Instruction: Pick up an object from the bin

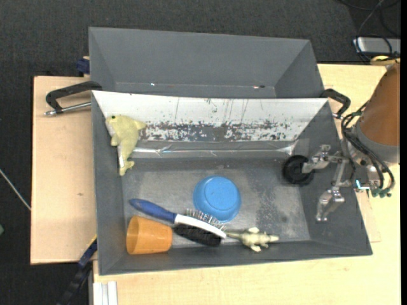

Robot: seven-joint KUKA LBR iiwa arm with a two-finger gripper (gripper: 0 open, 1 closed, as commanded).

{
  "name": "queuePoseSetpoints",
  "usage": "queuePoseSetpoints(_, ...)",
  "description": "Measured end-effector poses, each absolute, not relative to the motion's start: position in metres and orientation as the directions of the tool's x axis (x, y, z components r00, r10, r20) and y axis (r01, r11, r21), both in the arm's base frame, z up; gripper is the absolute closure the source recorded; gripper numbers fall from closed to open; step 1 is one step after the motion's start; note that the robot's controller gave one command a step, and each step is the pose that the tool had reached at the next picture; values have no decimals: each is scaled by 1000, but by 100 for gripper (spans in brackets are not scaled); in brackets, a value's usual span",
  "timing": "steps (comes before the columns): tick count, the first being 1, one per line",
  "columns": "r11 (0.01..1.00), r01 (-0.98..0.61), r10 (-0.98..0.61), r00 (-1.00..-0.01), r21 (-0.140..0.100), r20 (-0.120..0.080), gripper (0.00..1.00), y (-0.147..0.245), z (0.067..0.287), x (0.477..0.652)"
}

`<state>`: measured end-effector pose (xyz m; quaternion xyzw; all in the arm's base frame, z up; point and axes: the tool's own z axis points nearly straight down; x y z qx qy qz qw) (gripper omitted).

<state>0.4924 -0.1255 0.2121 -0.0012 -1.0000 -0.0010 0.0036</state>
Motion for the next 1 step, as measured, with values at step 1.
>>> queuePoseSetpoints(1, 968, -251, -251, -968, 2, 4, 0, -148, 129, 514)
